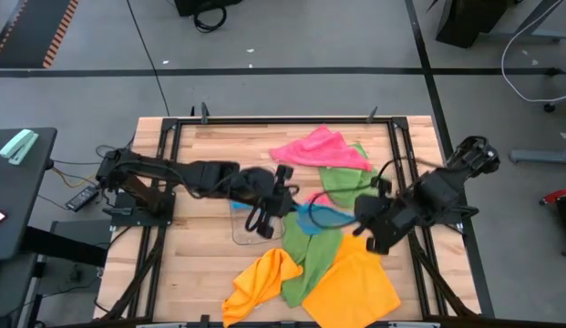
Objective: Fold microfiber towels
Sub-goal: Fold the blue towel
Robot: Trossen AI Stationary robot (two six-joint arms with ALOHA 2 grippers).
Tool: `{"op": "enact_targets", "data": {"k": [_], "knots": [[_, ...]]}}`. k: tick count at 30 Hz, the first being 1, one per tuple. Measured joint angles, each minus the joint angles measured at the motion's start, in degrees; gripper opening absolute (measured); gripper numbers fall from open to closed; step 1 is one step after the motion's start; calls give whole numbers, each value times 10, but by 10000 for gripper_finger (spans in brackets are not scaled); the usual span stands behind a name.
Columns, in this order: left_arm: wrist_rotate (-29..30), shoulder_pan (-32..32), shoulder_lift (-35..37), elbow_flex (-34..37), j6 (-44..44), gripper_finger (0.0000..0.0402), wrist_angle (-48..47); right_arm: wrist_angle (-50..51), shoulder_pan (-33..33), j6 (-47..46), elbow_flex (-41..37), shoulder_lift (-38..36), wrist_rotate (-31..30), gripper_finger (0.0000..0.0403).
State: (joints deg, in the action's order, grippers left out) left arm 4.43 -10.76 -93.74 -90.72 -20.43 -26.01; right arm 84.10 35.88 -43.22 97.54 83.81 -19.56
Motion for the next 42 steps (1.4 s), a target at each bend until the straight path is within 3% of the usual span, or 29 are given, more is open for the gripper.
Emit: {"op": "enact_targets", "data": {"k": [10, 15, 23, 29, 39, 42], "knots": [[-3, -97, -19, 0, 95, 21, -46, -121, 66, -46, 0, 78, 78, 41], [-21, -140, -34, 1, 143, 9, -55, -193, 87, -72, 0, 102, 90, 42], [-22, -201, -85, 0, 197, 27, -42, -264, 106, -87, 1, 157, 125, 42], [-28, -220, -128, 0, 233, 10, -30, -272, 108, -89, 1, 189, 125, 42], [-48, -226, -146, 0, 290, 25, -26, -295, 104, -93, 1, 207, 123, 41], [-55, -221, -149, 1, 319, 12, -32, -316, 104, -118, -3, 208, 83, 42]]}}
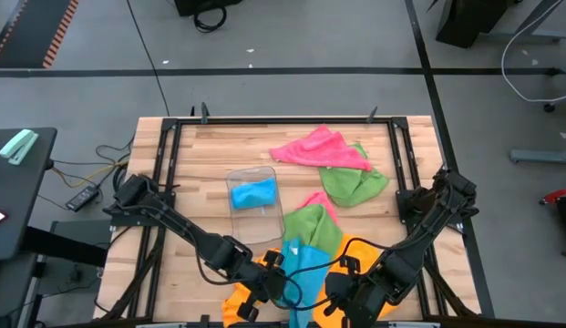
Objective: Fold microfiber towels
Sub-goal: Fold the blue towel
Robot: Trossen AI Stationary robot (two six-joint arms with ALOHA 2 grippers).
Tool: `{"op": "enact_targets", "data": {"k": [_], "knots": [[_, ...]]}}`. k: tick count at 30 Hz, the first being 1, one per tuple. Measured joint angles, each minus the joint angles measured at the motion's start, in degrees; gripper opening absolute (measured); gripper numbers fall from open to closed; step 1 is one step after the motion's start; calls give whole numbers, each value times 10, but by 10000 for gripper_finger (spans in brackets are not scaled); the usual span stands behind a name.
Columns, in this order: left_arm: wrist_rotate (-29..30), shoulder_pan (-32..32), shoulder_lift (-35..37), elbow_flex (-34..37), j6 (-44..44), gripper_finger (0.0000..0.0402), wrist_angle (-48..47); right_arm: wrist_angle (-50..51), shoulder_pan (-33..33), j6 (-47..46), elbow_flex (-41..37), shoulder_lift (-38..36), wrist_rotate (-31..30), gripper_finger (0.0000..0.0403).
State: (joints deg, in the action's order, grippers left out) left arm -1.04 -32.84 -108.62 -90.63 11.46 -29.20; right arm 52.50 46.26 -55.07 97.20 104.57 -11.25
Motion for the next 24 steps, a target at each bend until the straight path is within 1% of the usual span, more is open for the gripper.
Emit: {"op": "enact_targets", "data": {"k": [2, 5, 7, 10, 13, 16, 18, 21, 24], "knots": [[-4, 8, 1, 0, 21, 9, 3, -2, 0, -22, 0, 0, -34, 46], [-5, 23, 1, 0, 64, 12, -2, -19, -1, -51, 0, 0, -54, 67], [-17, 33, 1, 0, 91, 22, -1, -40, -1, -68, -1, 0, -71, 92], [-28, 45, 1, 0, 122, 28, -2, -62, 1, -89, -1, 5, -121, 139], [-30, 56, 1, 0, 139, 19, -2, -62, 6, -115, -1, 18, -179, 179], [-39, 68, 1, 0, 154, 9, -2, -62, 13, -131, -1, 43, -216, 204], [-43, 77, 1, 0, 163, 10, -3, -60, 20, -145, -1, 63, -233, 216], [-44, 90, 1, 0, 166, 24, -17, -59, 31, -178, -1, 87, -249, 231], [-47, 101, 1, 0, 168, 28, -45, -60, 38, -192, -1, 99, -251, 249]]}}
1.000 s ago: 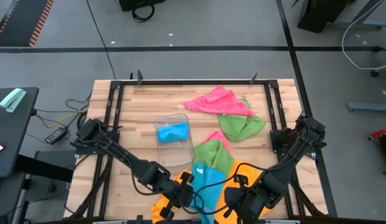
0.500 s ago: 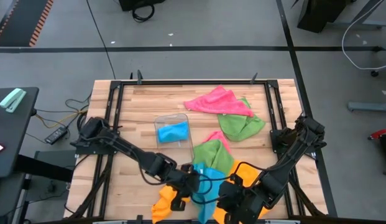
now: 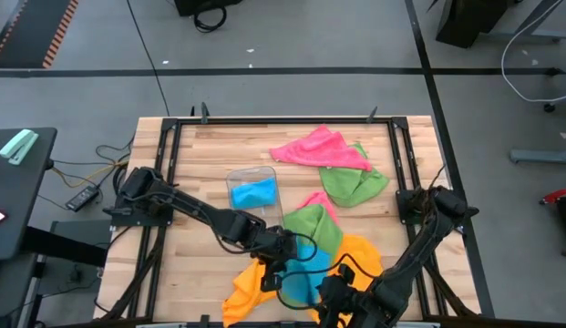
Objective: Fold microfiber towels
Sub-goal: Fold the blue towel
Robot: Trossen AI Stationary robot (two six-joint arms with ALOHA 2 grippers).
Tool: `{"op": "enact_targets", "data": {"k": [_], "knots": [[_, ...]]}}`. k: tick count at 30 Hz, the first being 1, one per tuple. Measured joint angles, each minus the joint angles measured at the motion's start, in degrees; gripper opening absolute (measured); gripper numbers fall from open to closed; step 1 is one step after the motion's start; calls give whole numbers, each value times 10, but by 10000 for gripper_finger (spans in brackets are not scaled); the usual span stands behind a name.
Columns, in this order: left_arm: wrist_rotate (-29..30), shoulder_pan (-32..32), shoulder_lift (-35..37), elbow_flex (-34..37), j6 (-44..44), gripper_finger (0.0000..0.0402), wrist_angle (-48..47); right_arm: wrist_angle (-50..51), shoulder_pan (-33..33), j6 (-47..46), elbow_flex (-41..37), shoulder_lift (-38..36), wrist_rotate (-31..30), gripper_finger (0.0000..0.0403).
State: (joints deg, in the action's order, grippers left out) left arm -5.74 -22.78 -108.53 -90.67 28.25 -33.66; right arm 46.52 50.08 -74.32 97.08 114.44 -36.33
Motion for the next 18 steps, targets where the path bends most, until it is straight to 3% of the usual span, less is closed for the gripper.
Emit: {"op": "enact_targets", "data": {"k": [7, 13, 18], "knots": [[-7, 14, 0, 0, -10, 9, -12, 75, 8, -23, 0, 24, 2, 280], [-15, 6, -10, -1, -47, 35, -7, 149, 9, -64, 0, 12, 3, 276], [-13, 2, -36, -1, -64, 20, -9, 176, 15, -65, 0, 11, 8, 268]]}}
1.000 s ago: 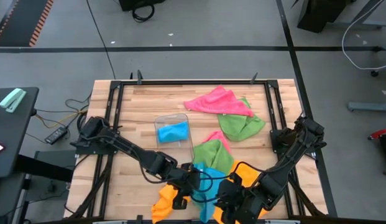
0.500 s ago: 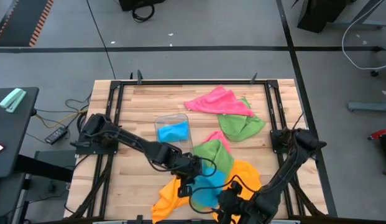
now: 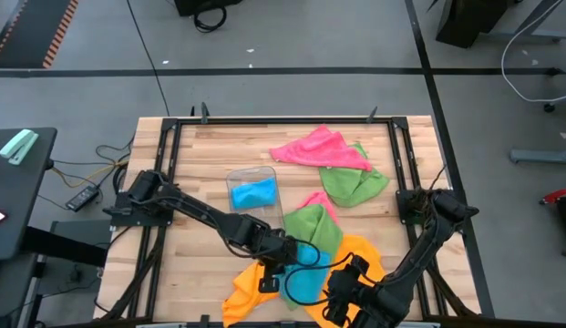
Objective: Fold microfiber towels
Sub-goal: Fold the blue towel
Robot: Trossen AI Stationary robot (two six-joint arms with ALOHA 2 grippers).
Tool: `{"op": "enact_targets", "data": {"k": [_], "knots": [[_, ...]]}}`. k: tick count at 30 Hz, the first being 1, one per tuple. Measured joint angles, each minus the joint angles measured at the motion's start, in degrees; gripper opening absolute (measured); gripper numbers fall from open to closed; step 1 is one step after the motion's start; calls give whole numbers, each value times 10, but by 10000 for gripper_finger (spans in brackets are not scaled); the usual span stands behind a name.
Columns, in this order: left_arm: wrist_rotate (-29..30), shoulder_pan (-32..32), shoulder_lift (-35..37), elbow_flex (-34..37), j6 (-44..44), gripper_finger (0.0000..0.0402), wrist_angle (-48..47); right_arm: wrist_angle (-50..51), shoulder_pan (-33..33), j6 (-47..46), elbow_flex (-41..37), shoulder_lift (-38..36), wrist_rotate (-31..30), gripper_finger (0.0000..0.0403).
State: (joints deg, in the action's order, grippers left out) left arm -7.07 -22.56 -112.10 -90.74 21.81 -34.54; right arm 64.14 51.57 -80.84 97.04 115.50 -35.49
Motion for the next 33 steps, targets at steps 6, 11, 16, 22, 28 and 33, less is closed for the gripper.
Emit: {"op": "enact_targets", "data": {"k": [6, 11, 16, 22, 28, 33], "knots": [[17, 2, -5, 0, -15, 11, -2, -48, 0, -41, -33, -2, 15, 257], [19, 5, 0, 0, -17, 33, -10, -209, -1, -47, -104, -3, 25, 243], [3, 4, 0, 0, -15, 26, -31, -294, -6, -96, -163, -3, 26, 234], [-7, -6, 0, 0, -14, 12, -53, -382, -6, -107, -218, -4, 25, 228], [-7, -15, 0, 0, 0, 33, -72, -425, -16, -112, -262, -25, -1, 227], [-7, -27, 0, 0, 0, 32, -81, -477, -32, -50, -311, -86, -15, 227]]}}
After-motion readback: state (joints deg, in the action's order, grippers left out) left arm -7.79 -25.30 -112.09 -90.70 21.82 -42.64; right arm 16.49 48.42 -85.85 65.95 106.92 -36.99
